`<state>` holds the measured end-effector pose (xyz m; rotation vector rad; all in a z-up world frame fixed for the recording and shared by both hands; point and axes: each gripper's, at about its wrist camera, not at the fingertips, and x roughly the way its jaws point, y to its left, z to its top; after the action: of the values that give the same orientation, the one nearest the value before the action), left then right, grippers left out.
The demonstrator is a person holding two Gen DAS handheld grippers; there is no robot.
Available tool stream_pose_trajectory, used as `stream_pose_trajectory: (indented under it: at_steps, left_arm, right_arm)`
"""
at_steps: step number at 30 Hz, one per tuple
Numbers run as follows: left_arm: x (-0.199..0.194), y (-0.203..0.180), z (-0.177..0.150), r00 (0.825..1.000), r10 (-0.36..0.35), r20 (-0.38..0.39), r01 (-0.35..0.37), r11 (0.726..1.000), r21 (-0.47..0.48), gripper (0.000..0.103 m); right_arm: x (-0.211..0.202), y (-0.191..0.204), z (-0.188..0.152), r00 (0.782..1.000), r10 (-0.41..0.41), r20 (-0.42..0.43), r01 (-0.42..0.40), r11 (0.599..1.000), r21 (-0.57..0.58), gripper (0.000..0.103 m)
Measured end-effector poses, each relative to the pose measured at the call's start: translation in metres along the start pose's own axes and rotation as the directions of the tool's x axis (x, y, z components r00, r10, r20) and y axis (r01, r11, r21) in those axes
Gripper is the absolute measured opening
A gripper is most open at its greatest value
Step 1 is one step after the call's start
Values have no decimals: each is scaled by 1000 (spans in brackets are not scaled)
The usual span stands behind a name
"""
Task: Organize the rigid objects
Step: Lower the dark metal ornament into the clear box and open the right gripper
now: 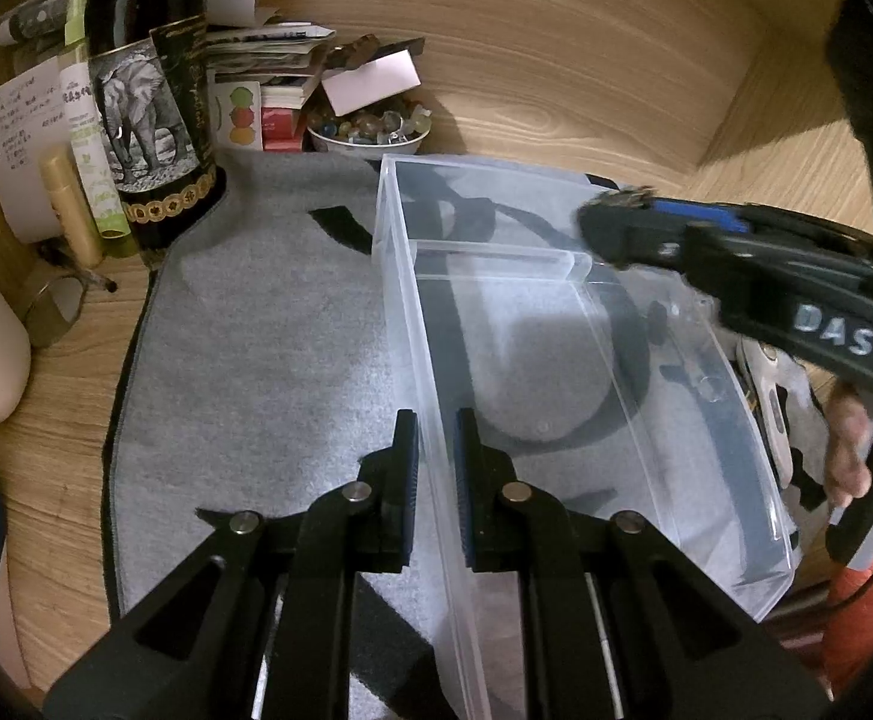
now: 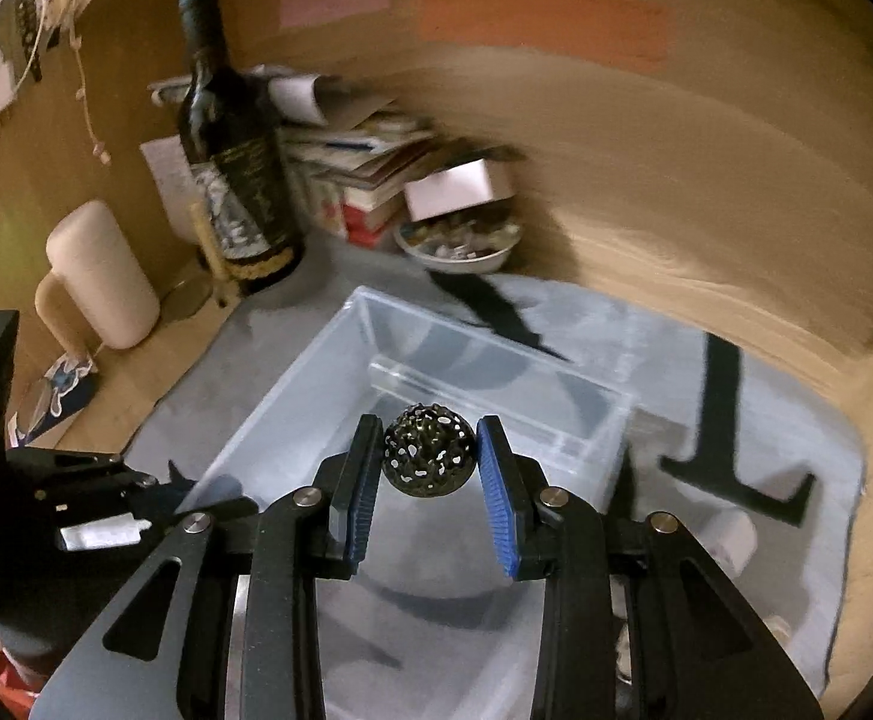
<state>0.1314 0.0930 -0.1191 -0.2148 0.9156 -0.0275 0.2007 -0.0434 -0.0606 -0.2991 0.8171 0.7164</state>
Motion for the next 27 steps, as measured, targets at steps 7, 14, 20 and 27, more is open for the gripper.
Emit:
stream_pose_trajectory:
  at_steps: [7,14,20,27]
  left_arm:
    - [1,0,2,1000,-8,-5,8,1000,4,12]
    - [1,-1,2,1000,-3,-5,3,1000,10,12]
    - [2,-1,3,1000,-5,-5,5,1000,6,12]
    - [3,-2,2,1000,7,1,-7,1000,15,12]
  right_arm:
    - [23,1,9,998,-26,-49,26,1000,2,33]
    - [6,-4,8,999,-42,-9,42,999,14,47]
    - [-31,-17,1,993,-97,68,94,994,51,54]
    - [-73,-53,-22,967,-236,100,218,962,164,54]
